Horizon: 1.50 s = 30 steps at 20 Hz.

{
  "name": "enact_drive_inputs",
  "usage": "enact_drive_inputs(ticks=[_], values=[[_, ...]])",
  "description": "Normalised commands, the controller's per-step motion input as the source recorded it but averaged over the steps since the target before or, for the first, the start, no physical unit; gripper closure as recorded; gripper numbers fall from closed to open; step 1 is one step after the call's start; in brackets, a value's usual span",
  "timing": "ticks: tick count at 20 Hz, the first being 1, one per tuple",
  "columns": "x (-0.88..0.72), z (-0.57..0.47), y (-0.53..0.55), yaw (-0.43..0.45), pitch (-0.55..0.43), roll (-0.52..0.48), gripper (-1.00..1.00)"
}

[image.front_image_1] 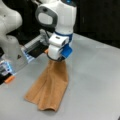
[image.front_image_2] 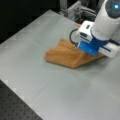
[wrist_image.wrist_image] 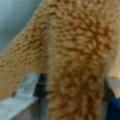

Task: Folding a towel twice

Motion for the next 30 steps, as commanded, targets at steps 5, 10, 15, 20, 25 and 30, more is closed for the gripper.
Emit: enact_drive_inputs(ticks=[5,10,15,20,25,30], values=[[0.10,0.16,-0.31,0.149,0.128,0.279,1.00],[0.11,0.12,-0.22,0.060,0.107,0.263,1.00],[0.13,0.13,-0.15,0.027,0.097,0.189,1.00],[0.16,0.14,-0.13,0.054,0.070,0.159,1.00],[0.22,0.11,-0.25,0.087,0.075,0.160,1.00],[0.27,0.05,-0.28,0.143,0.096,0.169,1.00]])
